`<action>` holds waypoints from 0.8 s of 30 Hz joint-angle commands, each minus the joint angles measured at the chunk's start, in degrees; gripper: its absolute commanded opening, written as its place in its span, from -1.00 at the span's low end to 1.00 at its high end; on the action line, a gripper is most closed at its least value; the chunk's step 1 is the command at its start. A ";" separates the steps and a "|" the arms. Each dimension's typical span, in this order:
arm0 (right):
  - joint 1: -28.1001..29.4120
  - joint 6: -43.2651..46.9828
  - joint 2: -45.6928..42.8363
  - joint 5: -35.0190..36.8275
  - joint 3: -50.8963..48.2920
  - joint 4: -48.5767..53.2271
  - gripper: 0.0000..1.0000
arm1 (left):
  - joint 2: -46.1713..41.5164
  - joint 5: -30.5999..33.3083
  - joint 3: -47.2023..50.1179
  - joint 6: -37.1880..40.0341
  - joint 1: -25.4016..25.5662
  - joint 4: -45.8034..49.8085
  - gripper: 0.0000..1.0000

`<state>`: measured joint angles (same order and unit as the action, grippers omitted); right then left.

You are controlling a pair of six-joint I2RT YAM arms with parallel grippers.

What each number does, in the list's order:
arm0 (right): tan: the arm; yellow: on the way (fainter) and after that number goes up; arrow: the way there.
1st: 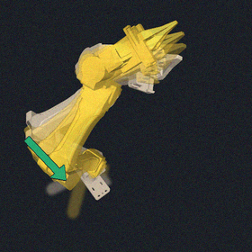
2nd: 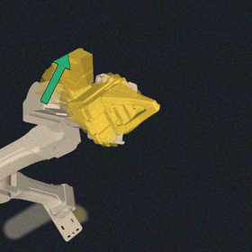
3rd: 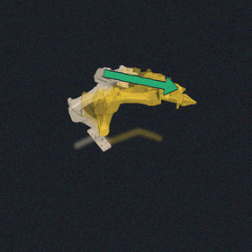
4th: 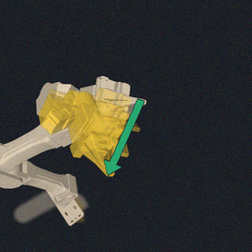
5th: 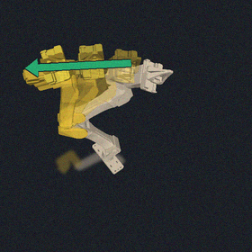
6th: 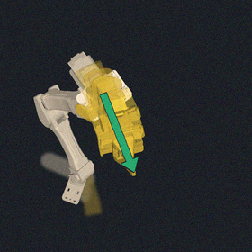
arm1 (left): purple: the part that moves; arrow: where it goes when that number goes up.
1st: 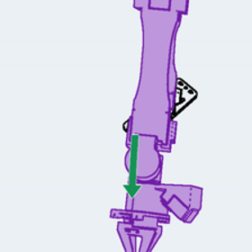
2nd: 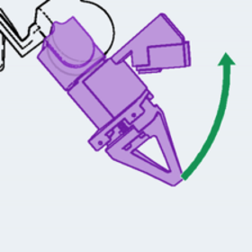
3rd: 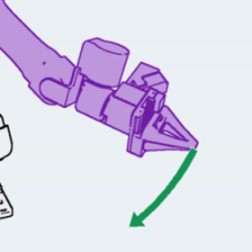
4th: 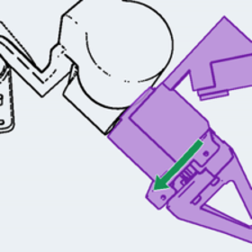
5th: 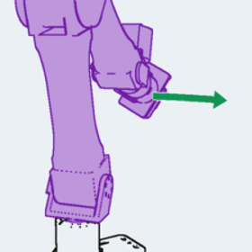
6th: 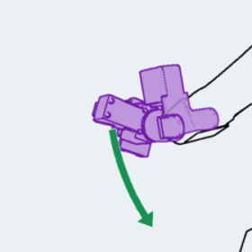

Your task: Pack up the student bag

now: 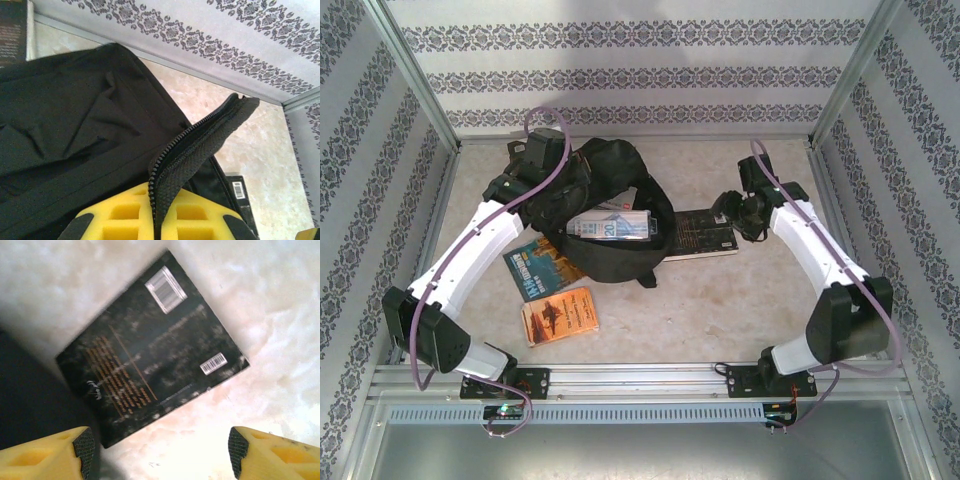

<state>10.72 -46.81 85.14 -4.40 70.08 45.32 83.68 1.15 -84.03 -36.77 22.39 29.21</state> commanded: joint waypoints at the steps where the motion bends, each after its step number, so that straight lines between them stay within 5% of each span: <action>1: 0.50 -8.04 1.45 -1.91 -2.82 1.35 0.42 | -2.33 5.51 -2.11 2.62 -0.58 0.34 -1.00; 9: 0.09 -29.04 0.48 -8.91 -18.53 -19.04 0.43 | -2.65 4.33 -0.53 2.95 -0.55 -0.25 -1.00; 24: -0.57 -30.84 12.47 -9.40 -13.90 -30.02 0.20 | -3.17 2.47 2.35 2.85 -0.54 0.19 -1.00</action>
<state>10.59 -76.69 97.38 -13.63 55.51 18.76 82.98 3.05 -82.17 -34.83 22.37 30.68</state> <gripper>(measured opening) 0.609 0.069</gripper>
